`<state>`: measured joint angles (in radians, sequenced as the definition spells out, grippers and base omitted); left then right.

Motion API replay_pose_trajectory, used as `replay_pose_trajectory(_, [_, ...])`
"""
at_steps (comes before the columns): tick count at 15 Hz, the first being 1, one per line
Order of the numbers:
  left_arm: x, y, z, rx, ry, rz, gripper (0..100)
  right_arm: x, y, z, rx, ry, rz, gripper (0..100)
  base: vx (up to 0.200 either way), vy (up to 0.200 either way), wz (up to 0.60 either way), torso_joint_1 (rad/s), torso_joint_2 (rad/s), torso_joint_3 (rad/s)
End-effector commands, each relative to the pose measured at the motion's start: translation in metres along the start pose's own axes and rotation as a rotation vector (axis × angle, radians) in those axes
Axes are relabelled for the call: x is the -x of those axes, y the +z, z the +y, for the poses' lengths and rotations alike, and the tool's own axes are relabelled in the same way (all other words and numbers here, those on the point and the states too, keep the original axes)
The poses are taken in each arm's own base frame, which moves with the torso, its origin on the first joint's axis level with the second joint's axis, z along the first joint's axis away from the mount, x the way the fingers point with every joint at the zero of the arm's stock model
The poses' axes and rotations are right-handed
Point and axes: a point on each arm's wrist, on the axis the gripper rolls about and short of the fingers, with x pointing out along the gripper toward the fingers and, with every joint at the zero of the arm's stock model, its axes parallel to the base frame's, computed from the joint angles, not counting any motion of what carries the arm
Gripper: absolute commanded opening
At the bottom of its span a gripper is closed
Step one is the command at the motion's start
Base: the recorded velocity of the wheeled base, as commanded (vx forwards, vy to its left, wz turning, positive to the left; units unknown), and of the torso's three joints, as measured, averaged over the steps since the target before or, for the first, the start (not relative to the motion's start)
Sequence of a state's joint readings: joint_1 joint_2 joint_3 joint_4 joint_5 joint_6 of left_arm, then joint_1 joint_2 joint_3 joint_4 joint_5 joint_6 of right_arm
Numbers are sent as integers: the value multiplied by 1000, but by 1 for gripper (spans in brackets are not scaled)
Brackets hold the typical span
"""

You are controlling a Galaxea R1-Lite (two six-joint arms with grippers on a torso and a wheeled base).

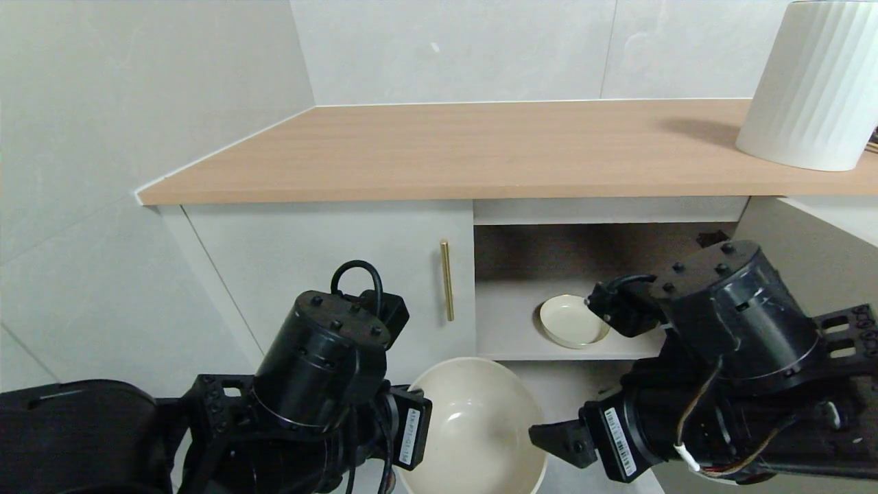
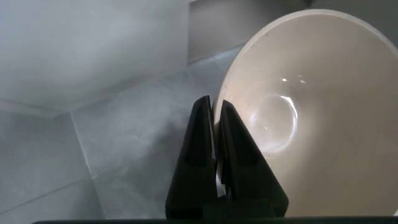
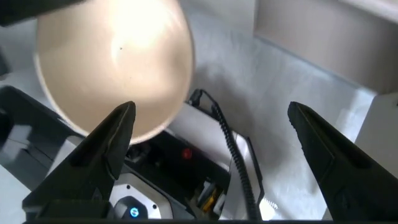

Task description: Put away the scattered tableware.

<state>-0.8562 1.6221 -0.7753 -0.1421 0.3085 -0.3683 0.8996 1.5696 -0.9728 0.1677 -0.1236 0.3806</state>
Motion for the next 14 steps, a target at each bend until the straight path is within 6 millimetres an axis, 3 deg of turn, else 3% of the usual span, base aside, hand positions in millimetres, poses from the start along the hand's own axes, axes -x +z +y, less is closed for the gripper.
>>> replay_pose_trajectory(1, [2,0,-2,-1,-7,-6,0,-20,-4,4,-1,-15,50,100,0,0,0,0,0,0])
replay_pose_trajectory(5, [2,-2,-5,-8,-16,-5,0,-34,-3,6,-32,-11,37,100,0,0,0,0,0,0])
replay_pose_trajectory(6, [2,-2,-5,-8,-16,-5,0,-35,-3,6,-31,-13,41,0,0,0,0,0,0,0])
replay_pose_trajectory(14, [1,-3,-5,-14,-13,1,0,-35,-3,6,-31,-14,42,0,0,0,0,0,0,0])
